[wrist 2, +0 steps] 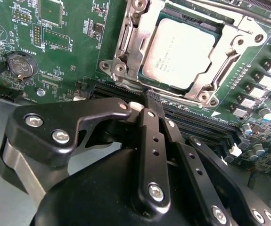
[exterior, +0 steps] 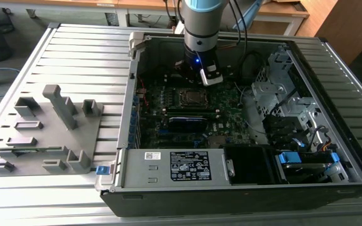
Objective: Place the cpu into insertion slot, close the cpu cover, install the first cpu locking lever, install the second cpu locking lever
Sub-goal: 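Install the first cpu locking lever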
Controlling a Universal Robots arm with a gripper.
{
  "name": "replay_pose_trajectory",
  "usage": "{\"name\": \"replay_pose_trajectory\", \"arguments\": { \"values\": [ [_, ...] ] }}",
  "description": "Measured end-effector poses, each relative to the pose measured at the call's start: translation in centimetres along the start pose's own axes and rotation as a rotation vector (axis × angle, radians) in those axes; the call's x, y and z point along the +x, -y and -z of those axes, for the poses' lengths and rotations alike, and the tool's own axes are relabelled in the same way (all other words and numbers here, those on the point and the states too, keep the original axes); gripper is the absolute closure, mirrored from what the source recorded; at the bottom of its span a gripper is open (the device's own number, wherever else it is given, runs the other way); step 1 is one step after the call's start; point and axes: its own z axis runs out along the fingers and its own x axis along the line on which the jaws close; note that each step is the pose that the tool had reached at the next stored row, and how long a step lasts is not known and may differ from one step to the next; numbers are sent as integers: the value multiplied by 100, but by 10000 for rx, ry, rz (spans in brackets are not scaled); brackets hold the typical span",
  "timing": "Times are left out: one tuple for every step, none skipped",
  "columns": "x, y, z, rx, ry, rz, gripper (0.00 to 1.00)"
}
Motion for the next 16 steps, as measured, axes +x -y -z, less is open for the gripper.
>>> {"name": "replay_pose_trajectory", "arguments": {
  "values": [
    [0,1,-4,-5,0,0,90],
    [0,1,-9,-9,0,-1,90],
    [0,0,-17,-27,3,-1,90],
    [0,1,-20,-25,2,0,90],
    [0,2,-20,-25,0,-1,90],
    [0,3,-20,-31,-4,-2,90],
    [1,3,-19,-44,-8,-4,90],
    [1,4,-19,-69,-14,-6,90],
    [1,4,-19,-110,-23,-10,90],
    [1,4,-19,-156,-32,-14,90],
    [1,2,-17,-191,-38,-17,90],
    [0,0,-12,-210,-36,-18,90],
    [-1,-4,-2,-218,-36,-18,90],
    [-2,-7,14,-218,-37,-17,90],
    [-3,-9,40,-208,-40,-18,90],
    [-4,-14,64,-206,-40,-18,90]
  ]
}}
